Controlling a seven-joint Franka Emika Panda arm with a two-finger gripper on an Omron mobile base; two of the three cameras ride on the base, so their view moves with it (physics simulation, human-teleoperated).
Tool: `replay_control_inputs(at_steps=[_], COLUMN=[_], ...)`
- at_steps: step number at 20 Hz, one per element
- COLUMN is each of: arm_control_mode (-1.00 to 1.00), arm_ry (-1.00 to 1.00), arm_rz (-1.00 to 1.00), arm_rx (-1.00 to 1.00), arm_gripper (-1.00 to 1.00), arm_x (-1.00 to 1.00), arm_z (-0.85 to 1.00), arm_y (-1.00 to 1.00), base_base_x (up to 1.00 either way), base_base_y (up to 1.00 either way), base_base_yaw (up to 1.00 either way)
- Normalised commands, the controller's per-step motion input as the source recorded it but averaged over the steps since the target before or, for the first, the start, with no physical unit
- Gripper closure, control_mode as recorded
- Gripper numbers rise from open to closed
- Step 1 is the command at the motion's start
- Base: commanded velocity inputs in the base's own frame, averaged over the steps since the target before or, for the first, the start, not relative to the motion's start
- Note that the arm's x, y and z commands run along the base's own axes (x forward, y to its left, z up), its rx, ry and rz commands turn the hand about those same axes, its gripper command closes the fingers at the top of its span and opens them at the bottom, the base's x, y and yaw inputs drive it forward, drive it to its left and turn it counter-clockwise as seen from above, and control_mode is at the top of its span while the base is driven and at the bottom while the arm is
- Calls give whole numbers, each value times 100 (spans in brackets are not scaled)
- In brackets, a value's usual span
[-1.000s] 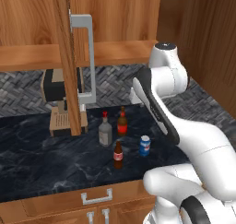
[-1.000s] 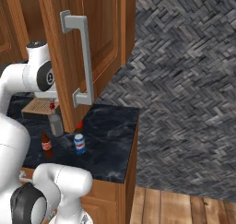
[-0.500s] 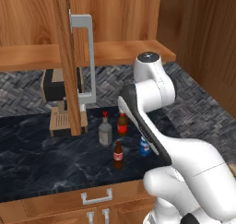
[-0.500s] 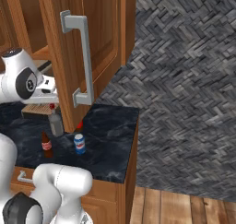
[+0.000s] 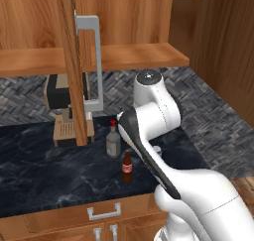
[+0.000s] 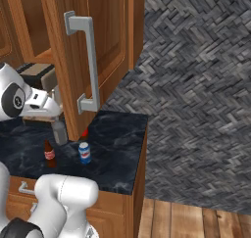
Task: Sort all alcoholic drinks to one cabinet, and non-alcoholic drinks to the other.
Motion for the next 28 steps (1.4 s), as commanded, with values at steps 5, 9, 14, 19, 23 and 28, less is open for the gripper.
replay_control_inputs(at_steps=[5,9,14,19,23,28], arm_control_mode=[-100,-100,-100,-100,-100,-100], arm_ry=[-2,-1,-4,-6,-8,-9], arm_rz=[-2,-3,-5,-6,-7,-7], arm_rx=[0,0,0,0,0,0], arm_gripper=[-100,-100,-100,-100,-100,-100], arm_x=[-6,-2,-1,0,0,0], arm_z=[-17,-20,-16,-20,-22,-22], arm_y=[22,22,14,11,11,13], base_base_x=[0,0,0,0,0,0], base_base_y=[0,0,0,0,0,0], base_base_yaw=[0,0,0,0,0,0])
